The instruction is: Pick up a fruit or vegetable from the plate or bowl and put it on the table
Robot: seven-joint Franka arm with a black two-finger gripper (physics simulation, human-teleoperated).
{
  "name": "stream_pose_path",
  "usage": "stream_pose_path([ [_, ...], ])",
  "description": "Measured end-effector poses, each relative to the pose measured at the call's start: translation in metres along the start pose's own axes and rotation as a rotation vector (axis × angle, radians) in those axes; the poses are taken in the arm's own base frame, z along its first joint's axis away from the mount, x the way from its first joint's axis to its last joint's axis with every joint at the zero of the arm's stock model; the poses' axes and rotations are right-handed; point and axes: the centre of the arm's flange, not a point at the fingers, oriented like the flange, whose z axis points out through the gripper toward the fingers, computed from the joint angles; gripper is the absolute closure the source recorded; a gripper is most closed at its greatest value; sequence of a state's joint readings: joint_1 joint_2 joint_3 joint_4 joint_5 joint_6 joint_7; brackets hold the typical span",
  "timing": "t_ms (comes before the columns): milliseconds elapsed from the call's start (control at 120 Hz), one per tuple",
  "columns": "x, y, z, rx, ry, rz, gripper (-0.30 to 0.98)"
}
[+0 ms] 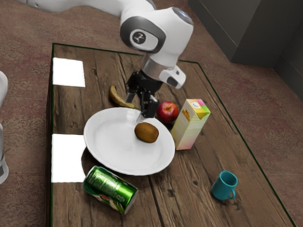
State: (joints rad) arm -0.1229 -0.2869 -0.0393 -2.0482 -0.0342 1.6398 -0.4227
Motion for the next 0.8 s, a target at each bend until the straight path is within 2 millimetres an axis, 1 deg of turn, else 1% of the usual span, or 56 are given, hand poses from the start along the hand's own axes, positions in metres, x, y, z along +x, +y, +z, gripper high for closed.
stream_pose_path([
  [42, 0.004, -0.009, -0.002, -0.013, 0.010, -0.027, 0.00],
  [117, 0.009, -0.017, -0.003, -0.026, 0.023, -0.056, 0.00],
  [242, 0.010, -0.013, -0.006, -0.005, 0.055, -0.015, 0.00],
  [375, 0.012, -0.018, -0.005, 0.015, 0.053, 0.054, 0.00],
  [567, 0.015, -0.019, 0.003, 0.039, 0.030, 0.202, 0.00],
  [667, 0.021, -0.013, 0.018, 0.040, -0.016, 0.252, 0.00],
  [750, 0.025, -0.006, 0.025, 0.032, -0.024, 0.289, 0.00],
  [800, 0.027, -0.010, 0.028, 0.027, -0.025, 0.296, 0.00],
])
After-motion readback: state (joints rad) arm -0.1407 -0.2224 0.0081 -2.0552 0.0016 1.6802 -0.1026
